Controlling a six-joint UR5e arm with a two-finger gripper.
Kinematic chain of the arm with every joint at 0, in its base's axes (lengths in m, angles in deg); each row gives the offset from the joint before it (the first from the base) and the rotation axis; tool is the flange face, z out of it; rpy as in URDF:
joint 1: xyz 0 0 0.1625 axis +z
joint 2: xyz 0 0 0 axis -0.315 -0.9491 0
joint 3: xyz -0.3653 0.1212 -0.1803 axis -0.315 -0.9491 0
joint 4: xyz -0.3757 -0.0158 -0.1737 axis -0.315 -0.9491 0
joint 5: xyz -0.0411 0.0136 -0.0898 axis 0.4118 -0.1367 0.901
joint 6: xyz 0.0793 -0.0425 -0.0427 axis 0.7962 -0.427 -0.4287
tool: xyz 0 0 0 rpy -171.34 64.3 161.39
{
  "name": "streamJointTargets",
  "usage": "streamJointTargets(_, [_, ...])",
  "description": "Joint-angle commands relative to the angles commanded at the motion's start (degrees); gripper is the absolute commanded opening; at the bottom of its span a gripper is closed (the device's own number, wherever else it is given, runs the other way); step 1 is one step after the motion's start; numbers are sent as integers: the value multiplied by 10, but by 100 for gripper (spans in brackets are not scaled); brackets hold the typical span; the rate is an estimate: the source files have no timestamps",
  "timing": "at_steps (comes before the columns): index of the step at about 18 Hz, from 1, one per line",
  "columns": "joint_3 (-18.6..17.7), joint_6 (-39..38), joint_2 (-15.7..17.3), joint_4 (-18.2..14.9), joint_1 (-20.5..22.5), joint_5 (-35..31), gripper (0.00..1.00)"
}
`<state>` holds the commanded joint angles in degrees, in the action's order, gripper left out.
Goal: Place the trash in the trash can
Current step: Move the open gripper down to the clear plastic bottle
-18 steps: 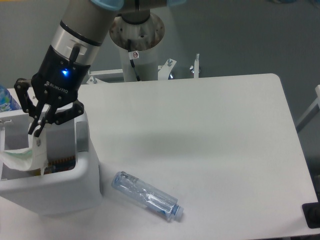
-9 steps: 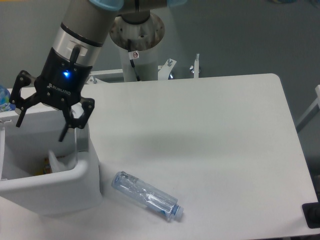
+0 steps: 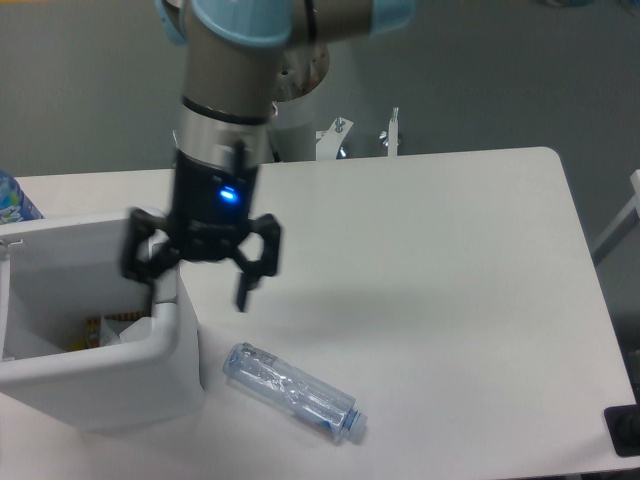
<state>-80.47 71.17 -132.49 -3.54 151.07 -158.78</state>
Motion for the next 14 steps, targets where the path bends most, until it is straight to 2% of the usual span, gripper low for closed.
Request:
streamJointTargets(4, [1,-7,-52,10,4,-64,100])
streamJointTargets(7, [11,-6,-92,25,18,-65,100])
streamJointTargets(11, [31,-6,-158,25,22,-66,100])
streamJointTargets(14, [32,-10,-192,26,21,-77,100])
